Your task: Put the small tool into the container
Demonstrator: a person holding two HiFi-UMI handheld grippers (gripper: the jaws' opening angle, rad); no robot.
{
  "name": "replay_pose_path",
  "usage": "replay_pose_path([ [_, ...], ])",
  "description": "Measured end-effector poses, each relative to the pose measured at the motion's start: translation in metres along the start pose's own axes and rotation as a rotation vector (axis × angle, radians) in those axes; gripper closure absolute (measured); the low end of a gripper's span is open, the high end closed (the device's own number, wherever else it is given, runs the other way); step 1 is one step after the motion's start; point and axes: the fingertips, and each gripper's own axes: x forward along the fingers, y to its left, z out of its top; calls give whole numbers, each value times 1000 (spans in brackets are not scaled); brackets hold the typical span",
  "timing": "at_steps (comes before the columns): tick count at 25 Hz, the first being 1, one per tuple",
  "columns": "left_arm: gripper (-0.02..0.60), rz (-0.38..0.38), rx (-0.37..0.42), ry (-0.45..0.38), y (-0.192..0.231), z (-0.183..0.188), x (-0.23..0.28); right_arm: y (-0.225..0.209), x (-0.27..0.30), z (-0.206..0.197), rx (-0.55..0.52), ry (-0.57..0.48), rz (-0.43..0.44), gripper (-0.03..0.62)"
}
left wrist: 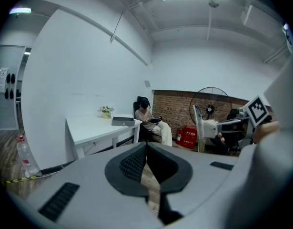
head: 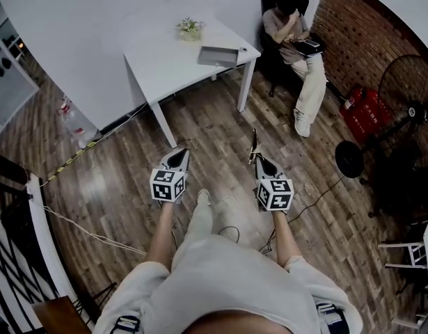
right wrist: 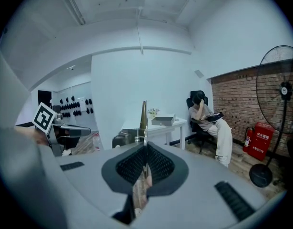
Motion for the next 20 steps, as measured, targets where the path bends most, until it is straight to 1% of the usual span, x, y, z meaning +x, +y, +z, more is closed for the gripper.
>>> replay_pose_path([
  [7, 571, -28, -13, 7, 38, 18, 51, -11, 55, 19, 2, 15, -22, 592],
  [20, 571, -82, -16, 10, 114, 68, 140, -25, 156, 68, 9, 27, -78, 594],
])
